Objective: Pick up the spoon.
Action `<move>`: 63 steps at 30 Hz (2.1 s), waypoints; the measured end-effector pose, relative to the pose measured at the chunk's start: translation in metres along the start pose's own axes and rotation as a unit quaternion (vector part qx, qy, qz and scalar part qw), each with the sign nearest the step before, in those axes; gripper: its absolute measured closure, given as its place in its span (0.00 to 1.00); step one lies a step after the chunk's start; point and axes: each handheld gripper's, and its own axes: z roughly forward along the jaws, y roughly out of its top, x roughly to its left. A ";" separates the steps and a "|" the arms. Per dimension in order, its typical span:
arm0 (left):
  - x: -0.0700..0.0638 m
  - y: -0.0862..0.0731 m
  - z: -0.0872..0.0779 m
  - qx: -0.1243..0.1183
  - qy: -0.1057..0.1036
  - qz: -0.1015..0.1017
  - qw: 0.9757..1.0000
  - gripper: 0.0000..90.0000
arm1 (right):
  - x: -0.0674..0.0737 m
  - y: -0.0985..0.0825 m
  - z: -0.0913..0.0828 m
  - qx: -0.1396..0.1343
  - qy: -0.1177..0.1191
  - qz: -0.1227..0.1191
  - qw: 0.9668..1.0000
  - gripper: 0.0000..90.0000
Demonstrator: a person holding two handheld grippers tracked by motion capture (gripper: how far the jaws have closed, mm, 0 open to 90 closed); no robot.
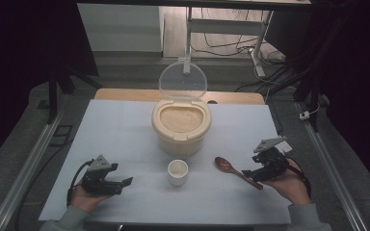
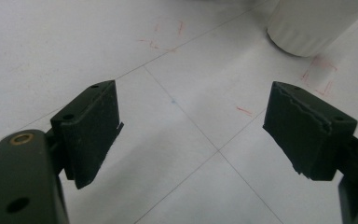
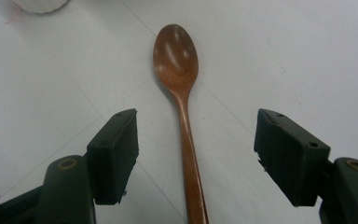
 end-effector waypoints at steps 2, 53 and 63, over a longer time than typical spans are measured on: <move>0.000 0.000 0.000 0.001 0.000 0.002 1.000 0.20 | -0.002 0.000 0.006 0.014 0.005 -0.004 1.000 0.35; 0.002 -0.001 0.003 0.006 0.002 0.009 1.000 0.20 | 0.004 -0.003 0.053 0.115 0.016 -0.081 0.990 0.89; 0.001 0.000 0.003 0.005 0.004 0.010 1.000 0.20 | 0.025 0.010 0.008 0.038 0.032 -0.135 0.990 0.89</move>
